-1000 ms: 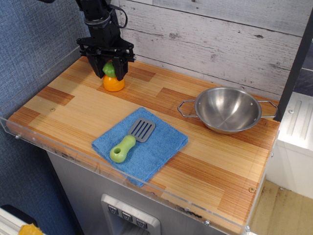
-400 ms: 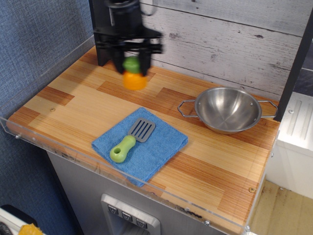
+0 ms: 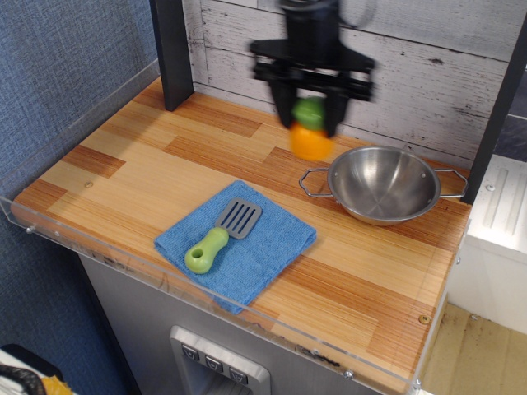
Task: Move the orange container with green lid and place it on the kadai.
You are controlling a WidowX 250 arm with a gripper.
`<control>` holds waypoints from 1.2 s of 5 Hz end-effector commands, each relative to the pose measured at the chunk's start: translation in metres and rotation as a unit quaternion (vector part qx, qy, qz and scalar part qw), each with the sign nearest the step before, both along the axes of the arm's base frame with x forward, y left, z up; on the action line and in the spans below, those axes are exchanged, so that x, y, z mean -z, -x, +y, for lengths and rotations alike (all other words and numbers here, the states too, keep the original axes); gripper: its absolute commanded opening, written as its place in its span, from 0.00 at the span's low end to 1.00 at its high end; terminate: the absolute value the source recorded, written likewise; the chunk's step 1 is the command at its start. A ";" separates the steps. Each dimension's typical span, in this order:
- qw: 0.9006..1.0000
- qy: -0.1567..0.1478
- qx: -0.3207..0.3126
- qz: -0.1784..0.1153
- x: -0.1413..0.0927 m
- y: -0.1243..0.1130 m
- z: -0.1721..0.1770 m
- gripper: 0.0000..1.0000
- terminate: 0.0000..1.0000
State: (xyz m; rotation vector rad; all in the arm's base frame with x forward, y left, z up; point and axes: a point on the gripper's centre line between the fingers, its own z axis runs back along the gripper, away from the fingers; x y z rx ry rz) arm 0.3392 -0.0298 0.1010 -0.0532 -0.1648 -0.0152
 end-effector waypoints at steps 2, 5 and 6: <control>0.999 0.012 0.048 -0.014 0.035 -0.034 -0.040 0.00 0.00; 0.998 0.004 0.060 -0.013 0.042 -0.042 -0.044 1.00 0.00; 0.998 0.006 0.061 -0.016 0.031 -0.038 -0.043 1.00 0.00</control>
